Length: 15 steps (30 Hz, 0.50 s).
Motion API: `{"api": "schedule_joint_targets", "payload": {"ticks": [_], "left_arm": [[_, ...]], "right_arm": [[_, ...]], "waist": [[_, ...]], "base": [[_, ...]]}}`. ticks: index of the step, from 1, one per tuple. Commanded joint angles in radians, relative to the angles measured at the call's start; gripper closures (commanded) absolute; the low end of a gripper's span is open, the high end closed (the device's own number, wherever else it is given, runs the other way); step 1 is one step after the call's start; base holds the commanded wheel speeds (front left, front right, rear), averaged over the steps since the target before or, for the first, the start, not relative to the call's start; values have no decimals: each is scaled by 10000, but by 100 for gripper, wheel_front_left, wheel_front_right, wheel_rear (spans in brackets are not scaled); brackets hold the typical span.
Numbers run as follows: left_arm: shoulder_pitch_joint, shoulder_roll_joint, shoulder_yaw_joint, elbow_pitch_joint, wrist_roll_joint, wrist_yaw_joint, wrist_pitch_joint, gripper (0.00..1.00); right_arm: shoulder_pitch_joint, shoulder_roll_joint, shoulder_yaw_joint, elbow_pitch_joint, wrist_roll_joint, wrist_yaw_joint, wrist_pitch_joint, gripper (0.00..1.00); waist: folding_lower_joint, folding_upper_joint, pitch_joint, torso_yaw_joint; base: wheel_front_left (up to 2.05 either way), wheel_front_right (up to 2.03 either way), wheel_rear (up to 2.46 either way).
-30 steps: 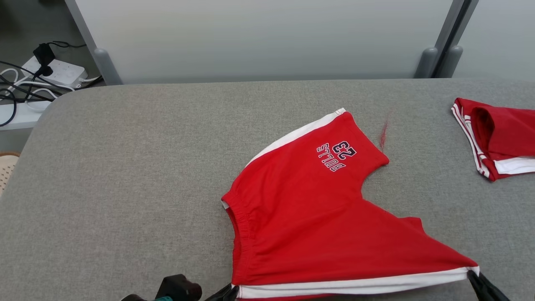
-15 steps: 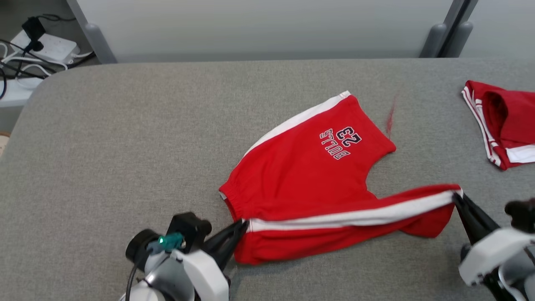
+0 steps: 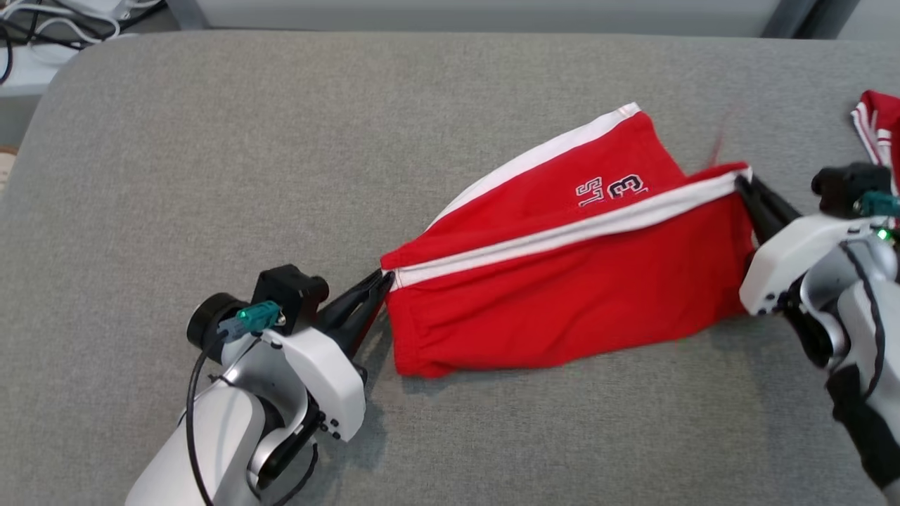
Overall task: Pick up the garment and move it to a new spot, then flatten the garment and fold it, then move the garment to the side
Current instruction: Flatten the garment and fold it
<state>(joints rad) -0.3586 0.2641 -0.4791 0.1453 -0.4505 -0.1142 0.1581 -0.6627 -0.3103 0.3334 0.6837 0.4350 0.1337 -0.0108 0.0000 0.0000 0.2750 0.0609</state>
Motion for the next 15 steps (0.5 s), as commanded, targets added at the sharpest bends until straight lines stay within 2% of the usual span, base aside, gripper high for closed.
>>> {"api": "schedule_joint_targets", "payload": {"ticks": [1, 9, 15], "left_arm": [[-566, 146, 362, -126, 32, -32, -116, 100], [-1450, -143, -54, 796, 270, -78, -522, 100], [-1911, -220, -234, 1311, 479, -89, -852, 100]], "right_arm": [[-357, -134, 198, 93, 20, -30, -225, 100], [-2432, -74, 1344, 1975, 9, -30, -1283, 100], [-3333, 38, 2014, 3104, 340, -30, -1733, 100]], "waist": [[0, 0, 196, 183], [0, 0, 752, 597], [0, 0, 985, 858]], "base": [[0, 0, 0], [0, 0, 0], [0, 0, 0]]}}
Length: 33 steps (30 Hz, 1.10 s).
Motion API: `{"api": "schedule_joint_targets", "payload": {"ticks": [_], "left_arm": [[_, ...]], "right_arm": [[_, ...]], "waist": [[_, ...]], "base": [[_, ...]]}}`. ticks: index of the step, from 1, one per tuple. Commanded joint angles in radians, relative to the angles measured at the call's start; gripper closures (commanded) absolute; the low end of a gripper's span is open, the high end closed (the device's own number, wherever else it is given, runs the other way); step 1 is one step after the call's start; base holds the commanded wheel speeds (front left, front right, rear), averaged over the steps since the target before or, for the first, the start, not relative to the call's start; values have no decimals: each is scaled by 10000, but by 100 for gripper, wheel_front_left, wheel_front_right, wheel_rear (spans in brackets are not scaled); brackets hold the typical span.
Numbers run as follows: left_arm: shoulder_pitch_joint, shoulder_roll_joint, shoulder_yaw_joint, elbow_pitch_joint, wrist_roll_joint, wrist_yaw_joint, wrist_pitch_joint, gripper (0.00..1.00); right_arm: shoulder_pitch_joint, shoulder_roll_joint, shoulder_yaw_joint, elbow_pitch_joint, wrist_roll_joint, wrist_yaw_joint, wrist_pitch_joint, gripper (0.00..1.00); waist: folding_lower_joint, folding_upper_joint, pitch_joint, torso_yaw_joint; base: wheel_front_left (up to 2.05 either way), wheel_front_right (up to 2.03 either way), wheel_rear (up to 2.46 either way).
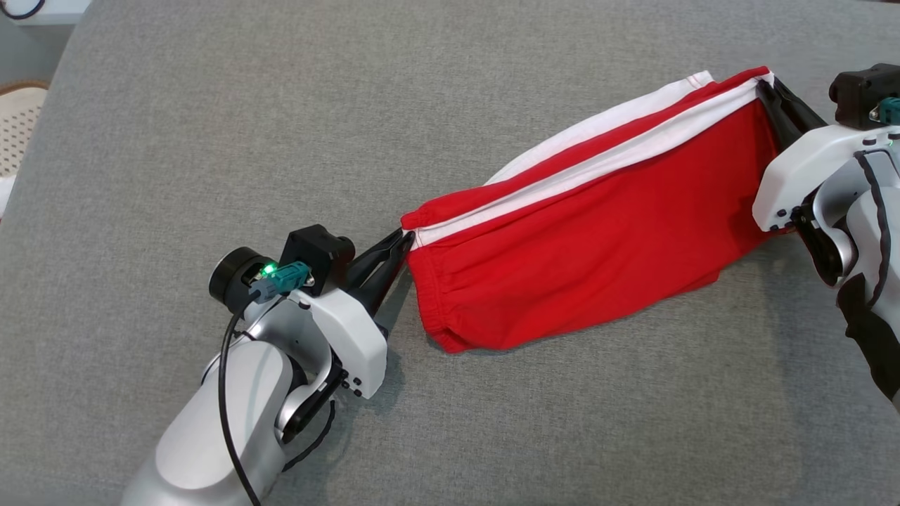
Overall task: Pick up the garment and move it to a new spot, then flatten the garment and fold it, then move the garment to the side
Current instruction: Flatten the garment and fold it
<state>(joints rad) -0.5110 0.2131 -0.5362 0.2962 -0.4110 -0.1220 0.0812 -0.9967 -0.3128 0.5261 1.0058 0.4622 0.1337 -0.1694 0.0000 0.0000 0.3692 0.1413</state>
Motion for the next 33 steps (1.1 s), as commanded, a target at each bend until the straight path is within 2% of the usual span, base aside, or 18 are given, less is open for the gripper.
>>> {"api": "schedule_joint_targets", "payload": {"ticks": [1, 9, 11, 12, 14, 15, 16, 17, 18, 23, 30, 33], "left_arm": [[-437, 258, 325, -118, 85, -7, -119, 100], [-869, 107, 222, 270, 135, -15, -449, 100], [-974, 39, 202, 436, 140, -4, -555, 82], [-1022, -5, 180, 537, 143, 2, -580, 80], [-1111, -104, 124, 739, 147, 9, -616, 65], [-1191, -190, 44, 938, 143, 8, -599, 60], [-1229, -230, 28, 1013, 133, 7, -629, 48], [-1267, -257, 15, 1077, 135, 7, -674, 22], [-1301, -276, 3, 1141, 142, 13, -716, 0], [-1427, -362, 18, 1413, 157, 140, -945, 0], [-1234, -370, 447, 1552, 7, 716, -1551, 0], [-934, -429, 852, 1453, -268, 1040, -2035, 0]], "right_arm": [[-80, 81, 215, 40, 132, -30, -185, 100], [-787, 76, 995, 797, 595, -30, -409, 100], [-940, 116, 1189, 996, 732, -30, -423, 100], [-995, 145, 1294, 1078, 810, -30, -417, 100], [-1081, 206, 1458, 1226, 986, -30, -419, 100], [-1136, 265, 1637, 1315, 1176, -30, -400, 83], [-1165, 288, 1721, 1354, 1254, -30, -412, 64], [-1190, 310, 1801, 1387, 1338, -30, -421, 51], [-1215, 324, 1874, 1422, 1418, -30, -435, 0], [-1302, 345, 2180, 1546, 1755, -30, -589, 0], [-1157, 328, 2520, 1291, 1998, -30, -873, 0], [-998, 246, 2404, 791, 1955, -30, -914, 0]], "waist": [[0, 0, 69, 99], [0, 0, 344, 306], [0, 0, 394, 323], [0, 0, 410, 330], [0, 0, 427, 342], [0, 0, 438, 350], [0, 0, 442, 348], [0, 0, 446, 342], [0, 0, 447, 337], [0, 0, 404, 299], [0, 0, 35, 73], [0, 0, -183, -84]], "base": [[0, 0, 0], [0, 0, 0], [0, 0, 0], [0, 0, 0], [0, 0, 0], [0, 0, 0], [0, 0, 0], [0, 0, 0], [0, 0, 0], [0, 0, 0], [0, 0, 0], [0, 0, 0]]}}
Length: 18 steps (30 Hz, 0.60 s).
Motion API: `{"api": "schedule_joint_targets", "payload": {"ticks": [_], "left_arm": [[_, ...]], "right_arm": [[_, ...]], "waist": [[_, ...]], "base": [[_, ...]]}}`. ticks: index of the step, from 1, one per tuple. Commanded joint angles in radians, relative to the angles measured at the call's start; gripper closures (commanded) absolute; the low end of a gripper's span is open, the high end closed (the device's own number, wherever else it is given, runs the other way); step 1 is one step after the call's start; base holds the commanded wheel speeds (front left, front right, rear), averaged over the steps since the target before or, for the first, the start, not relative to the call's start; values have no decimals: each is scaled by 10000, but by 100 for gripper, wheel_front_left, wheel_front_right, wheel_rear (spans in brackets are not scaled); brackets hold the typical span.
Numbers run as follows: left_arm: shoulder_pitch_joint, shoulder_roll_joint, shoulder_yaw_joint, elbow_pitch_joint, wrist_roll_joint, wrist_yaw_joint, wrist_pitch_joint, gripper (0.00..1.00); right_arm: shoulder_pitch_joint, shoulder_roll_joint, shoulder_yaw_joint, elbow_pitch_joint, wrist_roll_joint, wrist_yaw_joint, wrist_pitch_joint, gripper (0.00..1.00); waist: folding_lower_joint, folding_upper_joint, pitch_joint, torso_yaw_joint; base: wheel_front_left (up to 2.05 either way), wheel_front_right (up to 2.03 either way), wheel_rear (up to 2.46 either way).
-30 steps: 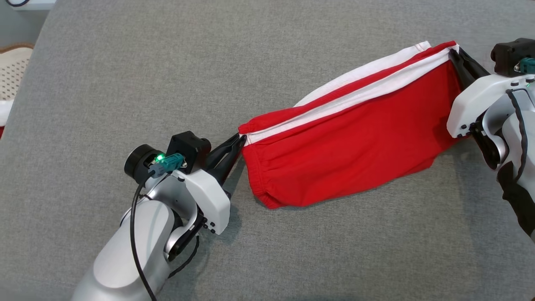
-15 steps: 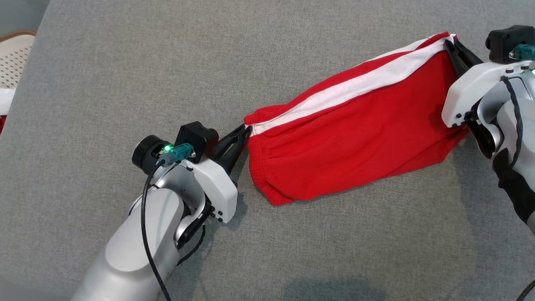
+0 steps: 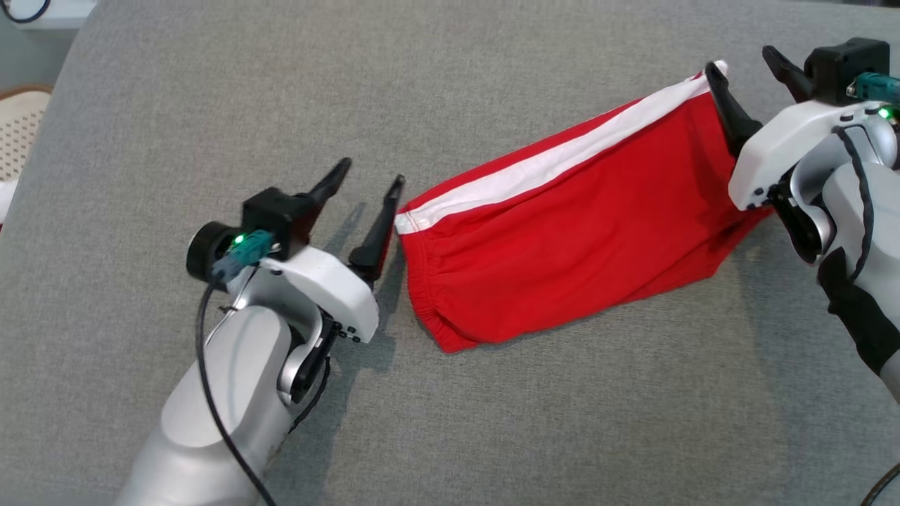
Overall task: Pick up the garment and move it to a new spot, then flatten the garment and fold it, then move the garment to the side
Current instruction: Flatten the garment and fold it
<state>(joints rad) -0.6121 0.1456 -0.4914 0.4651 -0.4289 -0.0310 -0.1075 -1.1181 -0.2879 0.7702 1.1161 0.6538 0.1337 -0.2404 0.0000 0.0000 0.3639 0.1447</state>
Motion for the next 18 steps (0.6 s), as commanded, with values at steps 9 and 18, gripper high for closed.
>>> {"api": "schedule_joint_targets", "payload": {"ticks": [9, 18], "left_arm": [[1568, 278, 1272, -566, -726, 714, -1173, 0], [3129, 348, 2007, -1566, -657, 997, -1527, 0]], "right_arm": [[2460, -109, -2424, -3050, -1516, -30, -212, 0], [5522, 721, -4908, -5255, -3055, -30, -213, 0]], "waist": [[0, 0, -1054, -688], [0, 0, -2160, -1081]], "base": [[0, 0, 0], [0, 0, 0]]}}
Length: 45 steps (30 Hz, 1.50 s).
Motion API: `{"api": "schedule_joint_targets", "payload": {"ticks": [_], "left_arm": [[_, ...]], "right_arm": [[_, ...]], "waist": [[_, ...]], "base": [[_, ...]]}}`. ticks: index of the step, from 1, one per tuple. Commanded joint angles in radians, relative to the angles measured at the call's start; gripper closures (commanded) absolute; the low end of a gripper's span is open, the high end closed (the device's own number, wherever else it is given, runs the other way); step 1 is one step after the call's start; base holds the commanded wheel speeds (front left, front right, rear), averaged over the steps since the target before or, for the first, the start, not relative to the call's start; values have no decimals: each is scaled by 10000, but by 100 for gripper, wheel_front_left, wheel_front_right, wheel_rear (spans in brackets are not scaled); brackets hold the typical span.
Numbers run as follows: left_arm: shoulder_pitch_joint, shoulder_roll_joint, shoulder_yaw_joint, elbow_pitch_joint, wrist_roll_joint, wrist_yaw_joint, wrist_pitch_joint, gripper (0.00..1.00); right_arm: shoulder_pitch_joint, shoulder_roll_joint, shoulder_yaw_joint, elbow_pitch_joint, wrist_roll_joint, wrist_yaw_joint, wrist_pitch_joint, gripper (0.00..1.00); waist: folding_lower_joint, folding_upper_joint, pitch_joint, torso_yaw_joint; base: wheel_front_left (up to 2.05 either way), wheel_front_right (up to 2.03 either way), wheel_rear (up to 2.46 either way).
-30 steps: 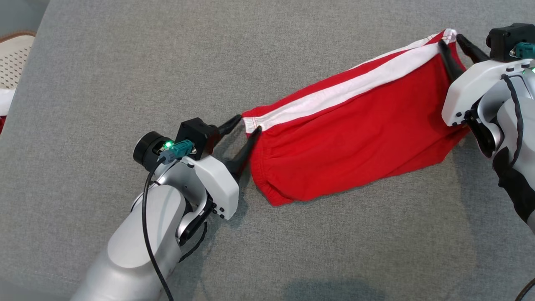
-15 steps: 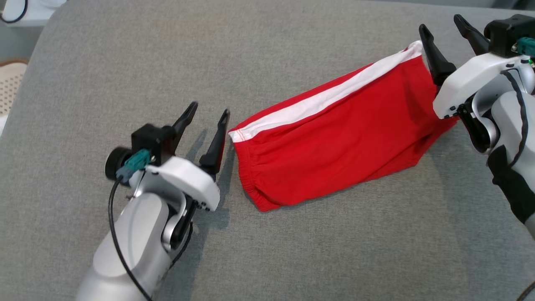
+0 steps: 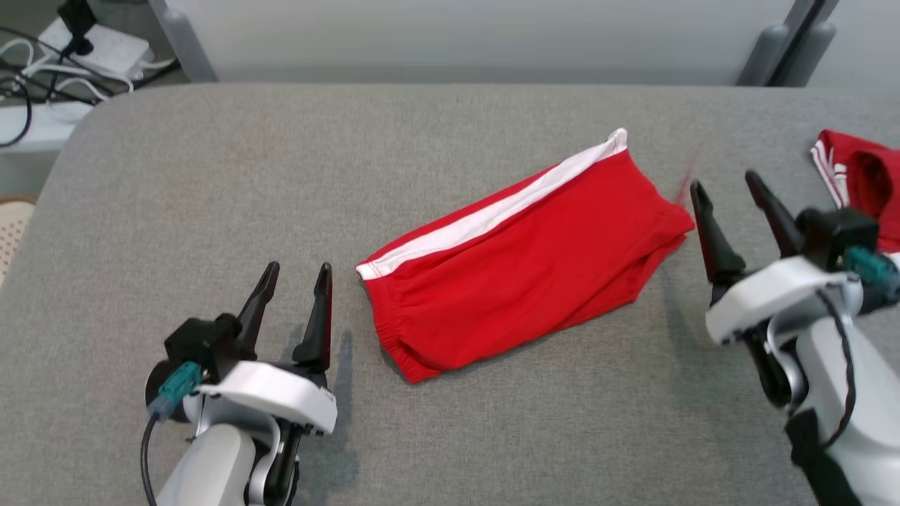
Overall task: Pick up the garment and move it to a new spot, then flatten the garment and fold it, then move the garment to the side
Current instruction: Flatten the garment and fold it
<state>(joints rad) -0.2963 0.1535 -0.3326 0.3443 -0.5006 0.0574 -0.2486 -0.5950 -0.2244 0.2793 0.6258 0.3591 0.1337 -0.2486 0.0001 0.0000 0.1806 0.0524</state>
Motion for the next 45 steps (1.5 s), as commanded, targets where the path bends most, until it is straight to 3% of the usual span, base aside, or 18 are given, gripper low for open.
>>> {"api": "schedule_joint_targets", "payload": {"ticks": [1, 13, 22, 26, 31, 39, 45], "left_arm": [[-29, 269, 419, -358, 60, 113, -116, 0], [1759, -30, 1068, -1960, 1105, 50, -130, 0], [2193, -280, 1298, -2327, 1702, -165, -131, 0], [2088, -403, 1276, -2518, 1939, -258, -131, 0], [1955, -560, 1248, -2651, 2155, -401, -131, 0], [1770, -783, 1117, -2653, 2378, -561, -131, 0], [1563, -879, 1052, -2589, 2465, -656, -131, 0]], "right_arm": [[290, 87, 0, -352, -108, -30, -130, 0], [2800, 826, -1549, -2314, -784, -30, -131, 0], [3271, 1053, -1867, -2477, -146, -30, -131, 0], [2762, 1102, -1627, -1745, 1561, -30, -91, 0], [1549, 707, -1274, -634, 3593, -30, 642, 0], [-390, 312, -1150, 1595, 5224, -30, 2477, 0], [-1271, 128, -1110, 2896, 5543, -30, 3028, 0]], "waist": [[-1, 0, -327, -158], [-1, 0, -1030, -513], [-1, 0, -842, -545], [-1, 0, -624, -367], [-1, 0, -311, -13], [-1, 0, 187, 617], [-1, 0, 487, 901]], "base": [[0, 0, 0], [0, 0, 0], [0, 0, 0], [0, 0, 0], [0, 0, 0], [0, 0, 0], [0, 0, 0]]}}
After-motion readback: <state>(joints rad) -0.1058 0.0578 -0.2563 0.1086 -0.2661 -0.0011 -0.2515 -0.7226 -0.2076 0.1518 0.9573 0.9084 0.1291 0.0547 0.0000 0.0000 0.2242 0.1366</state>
